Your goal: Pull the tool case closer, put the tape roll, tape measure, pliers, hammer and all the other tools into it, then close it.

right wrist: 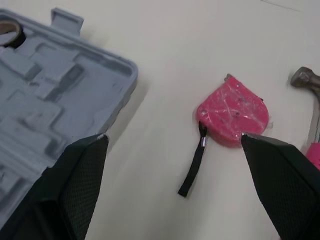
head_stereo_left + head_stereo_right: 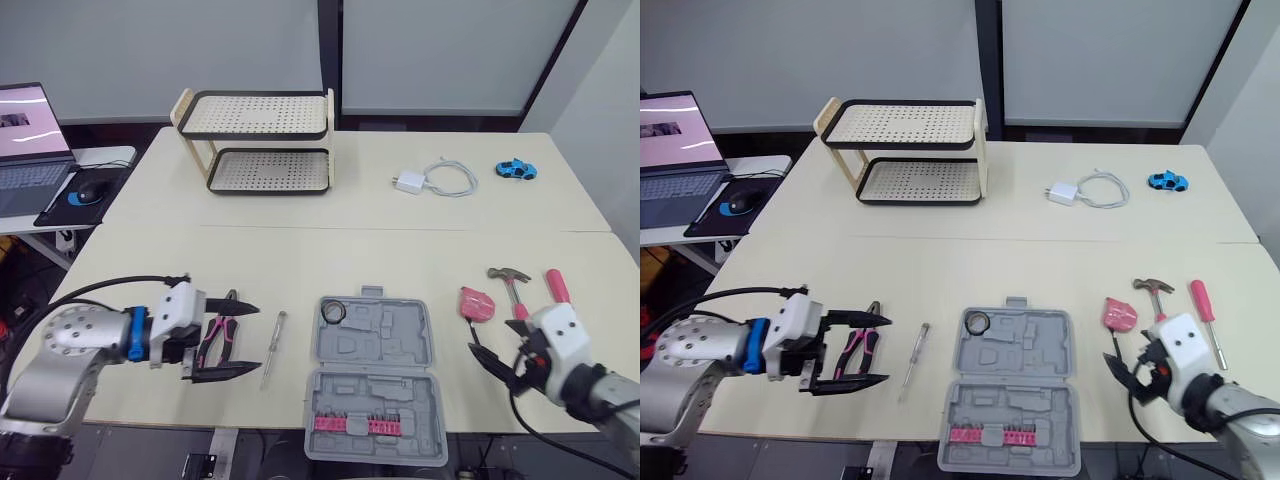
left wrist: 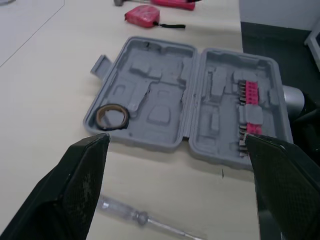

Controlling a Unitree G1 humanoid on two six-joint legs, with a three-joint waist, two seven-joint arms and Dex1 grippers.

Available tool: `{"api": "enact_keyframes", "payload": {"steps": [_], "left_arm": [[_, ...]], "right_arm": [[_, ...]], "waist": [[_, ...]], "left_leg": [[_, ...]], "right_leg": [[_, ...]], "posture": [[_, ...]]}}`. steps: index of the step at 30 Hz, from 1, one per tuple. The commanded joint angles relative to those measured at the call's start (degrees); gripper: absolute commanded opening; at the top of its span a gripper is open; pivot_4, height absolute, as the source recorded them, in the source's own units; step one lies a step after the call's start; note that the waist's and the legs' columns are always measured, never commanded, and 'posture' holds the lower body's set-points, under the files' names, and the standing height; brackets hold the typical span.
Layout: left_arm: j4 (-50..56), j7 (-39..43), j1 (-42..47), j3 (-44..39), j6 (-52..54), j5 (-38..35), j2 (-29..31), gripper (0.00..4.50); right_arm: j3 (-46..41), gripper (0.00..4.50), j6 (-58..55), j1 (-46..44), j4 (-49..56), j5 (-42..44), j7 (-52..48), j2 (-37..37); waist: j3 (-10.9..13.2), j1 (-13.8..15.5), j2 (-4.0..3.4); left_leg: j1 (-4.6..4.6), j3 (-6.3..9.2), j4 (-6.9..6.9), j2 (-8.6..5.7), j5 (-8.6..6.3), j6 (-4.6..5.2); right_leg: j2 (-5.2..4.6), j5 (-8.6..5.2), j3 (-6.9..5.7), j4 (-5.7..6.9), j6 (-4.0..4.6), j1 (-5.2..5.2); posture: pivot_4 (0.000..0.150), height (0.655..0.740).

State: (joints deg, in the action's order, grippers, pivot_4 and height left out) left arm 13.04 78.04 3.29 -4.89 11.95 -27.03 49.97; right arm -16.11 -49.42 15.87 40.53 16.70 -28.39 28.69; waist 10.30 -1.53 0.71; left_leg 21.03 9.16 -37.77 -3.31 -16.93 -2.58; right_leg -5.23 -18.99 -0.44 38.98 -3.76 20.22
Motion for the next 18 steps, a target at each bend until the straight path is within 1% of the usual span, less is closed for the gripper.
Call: {"api": "enact_keyframes", "payload": {"steps": [1,10,18], "left_arm": [[2.4,-0.4,3.9,2.8,1.6,-1.4,-1.3,4.48],[5.2,-2.6,11.4,7.8,6.4,-1.0,-4.3,4.48],[7.5,-4.7,14.8,9.5,10.9,-2.2,-5.6,4.48]], "right_arm": [[3.3,4.50,0.6,-2.2,-2.8,-2.8,6.4,-3.7],[5.7,4.50,5.8,-4.5,-13.8,-6.4,13.5,-9.3],[6.7,4.50,7.7,-7.7,-18.8,-6.7,14.7,-11.1]], "waist": [[0.0,0.0,0.00],[0.0,-0.1,-0.02],[0.0,-0.3,-0.09]], "left_leg": [[0.00,0.01,-0.01,0.00,0.00,0.00],[-0.03,0.01,-0.02,-0.02,0.01,0.00],[-0.05,0.01,-0.02,-0.01,0.01,0.00]], "right_leg": [[0.02,0.00,0.01,-0.01,0.00,0.01],[0.05,0.00,0.04,0.03,0.00,0.01],[0.08,0.00,0.07,0.06,0.00,0.02]], "posture": [[0.150,0.7318],[0.150,0.7318],[0.150,0.7318]]}}
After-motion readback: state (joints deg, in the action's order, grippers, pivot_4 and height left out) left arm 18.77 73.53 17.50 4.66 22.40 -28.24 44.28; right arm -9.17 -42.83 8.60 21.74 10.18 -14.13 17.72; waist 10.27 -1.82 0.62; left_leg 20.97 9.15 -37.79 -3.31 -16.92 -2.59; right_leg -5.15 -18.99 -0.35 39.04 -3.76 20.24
